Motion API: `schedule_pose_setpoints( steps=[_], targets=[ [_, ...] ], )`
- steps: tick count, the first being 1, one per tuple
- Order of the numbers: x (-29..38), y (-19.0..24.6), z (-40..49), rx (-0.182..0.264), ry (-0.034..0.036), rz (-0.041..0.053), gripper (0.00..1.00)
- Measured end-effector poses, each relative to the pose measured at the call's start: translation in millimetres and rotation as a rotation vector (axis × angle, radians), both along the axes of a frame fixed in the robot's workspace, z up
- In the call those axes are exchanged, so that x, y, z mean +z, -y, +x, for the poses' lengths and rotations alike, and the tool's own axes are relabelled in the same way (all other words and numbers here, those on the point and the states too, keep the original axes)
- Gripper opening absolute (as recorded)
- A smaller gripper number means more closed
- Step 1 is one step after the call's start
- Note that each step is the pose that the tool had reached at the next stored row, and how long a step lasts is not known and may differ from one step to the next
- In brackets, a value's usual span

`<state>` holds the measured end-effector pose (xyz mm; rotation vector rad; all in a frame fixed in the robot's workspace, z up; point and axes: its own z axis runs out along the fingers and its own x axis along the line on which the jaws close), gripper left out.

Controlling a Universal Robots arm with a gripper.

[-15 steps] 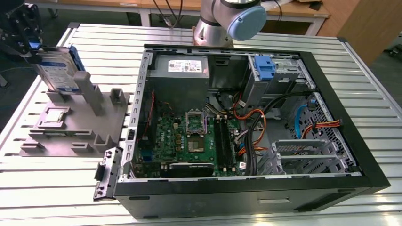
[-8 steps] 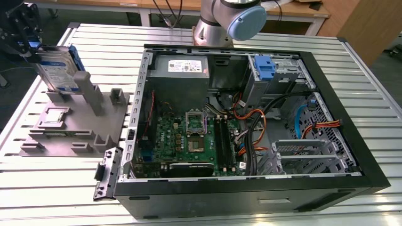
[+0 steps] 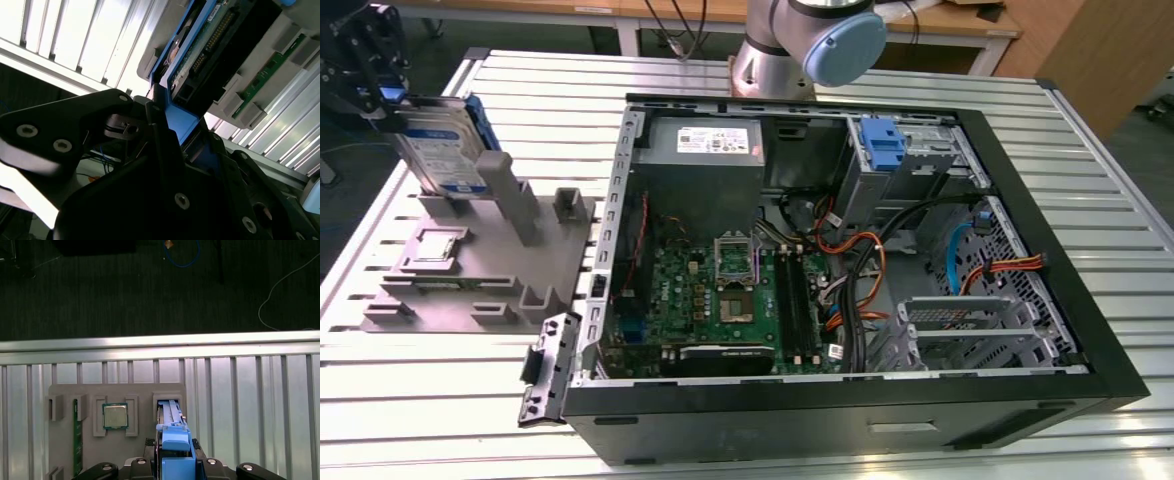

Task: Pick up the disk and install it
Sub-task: 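Pick up the disk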

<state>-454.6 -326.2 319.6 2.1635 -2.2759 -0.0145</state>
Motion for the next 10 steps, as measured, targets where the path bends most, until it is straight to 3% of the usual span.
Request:
schedule_pose_setpoints(
  steps=[10],
  targets=[
    [3.0, 0.0, -0.1, 0.000, 0.0000, 0.0011, 0.36]
  ],
)
